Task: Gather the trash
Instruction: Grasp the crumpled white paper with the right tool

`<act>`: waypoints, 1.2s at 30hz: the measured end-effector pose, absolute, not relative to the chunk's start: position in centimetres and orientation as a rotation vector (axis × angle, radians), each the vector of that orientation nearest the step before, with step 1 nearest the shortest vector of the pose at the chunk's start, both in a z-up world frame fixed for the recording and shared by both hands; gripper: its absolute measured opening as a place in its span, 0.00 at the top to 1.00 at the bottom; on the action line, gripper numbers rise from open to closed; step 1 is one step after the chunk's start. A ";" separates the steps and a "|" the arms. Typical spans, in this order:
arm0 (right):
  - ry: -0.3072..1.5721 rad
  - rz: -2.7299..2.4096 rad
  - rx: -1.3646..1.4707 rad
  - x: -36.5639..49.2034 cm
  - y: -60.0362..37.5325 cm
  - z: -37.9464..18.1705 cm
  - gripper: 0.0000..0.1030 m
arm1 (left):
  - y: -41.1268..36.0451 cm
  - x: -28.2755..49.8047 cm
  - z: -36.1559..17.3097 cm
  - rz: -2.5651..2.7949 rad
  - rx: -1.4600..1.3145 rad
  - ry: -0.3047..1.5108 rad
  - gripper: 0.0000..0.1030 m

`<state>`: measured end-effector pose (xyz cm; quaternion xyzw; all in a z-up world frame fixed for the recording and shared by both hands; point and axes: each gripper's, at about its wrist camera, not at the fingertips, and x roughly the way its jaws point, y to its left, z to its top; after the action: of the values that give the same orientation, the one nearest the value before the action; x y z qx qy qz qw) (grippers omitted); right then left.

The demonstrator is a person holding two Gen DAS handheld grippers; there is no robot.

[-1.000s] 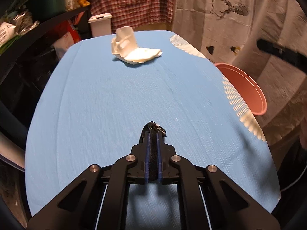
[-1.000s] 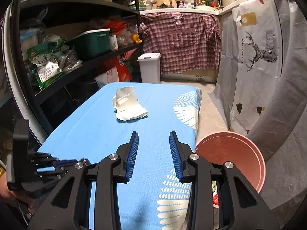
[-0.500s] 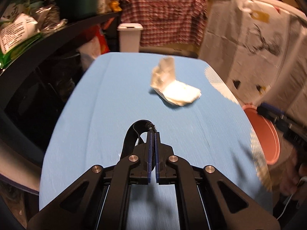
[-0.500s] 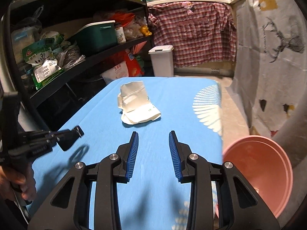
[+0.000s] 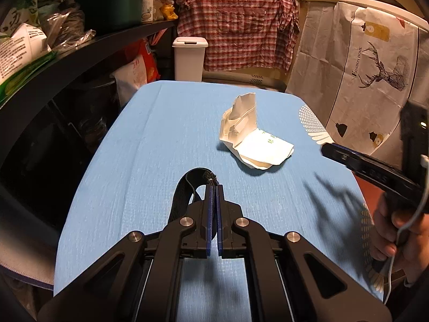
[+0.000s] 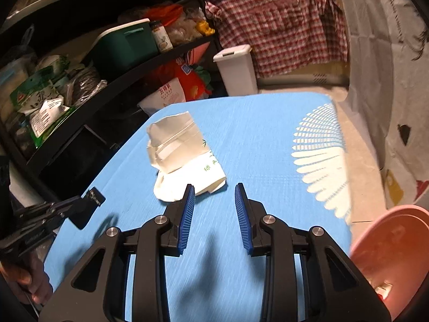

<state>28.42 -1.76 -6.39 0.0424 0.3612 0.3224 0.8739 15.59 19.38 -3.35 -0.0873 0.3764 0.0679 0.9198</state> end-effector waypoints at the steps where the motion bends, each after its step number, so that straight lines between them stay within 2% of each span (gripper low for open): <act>1: 0.768 0.683 0.094 29.1 -1.3 -6.8 0.69 | 19.4 15.7 -3.4 0.140 -0.178 0.774 0.97; 12: 0.908 0.732 0.168 34.0 1.5 -9.7 0.67 | 20.1 15.9 -3.4 0.144 -0.169 0.774 0.98; 14: 0.931 0.749 0.157 34.0 2.1 -10.0 0.72 | 20.2 15.9 -3.4 0.144 -0.167 0.772 0.98; 15: 0.936 0.750 0.145 33.9 2.3 -10.1 0.80 | 20.2 15.9 -3.3 0.144 -0.168 0.772 0.98; 18: 0.933 0.758 0.135 33.5 2.5 -10.0 0.85 | 20.2 15.9 -3.2 0.144 -0.171 0.770 0.97; 27: 0.857 0.734 0.137 31.2 1.1 -6.8 0.93 | 19.9 15.2 -2.0 0.132 -0.158 0.743 0.97; 36: 0.792 0.712 0.078 26.5 -0.3 -3.0 0.95 | 19.4 13.7 -0.5 0.112 -0.147 0.712 0.97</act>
<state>26.52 -0.29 -3.04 0.0373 0.3774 0.3393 0.8608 13.72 19.42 -0.54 -0.0718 0.3479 0.0546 0.9332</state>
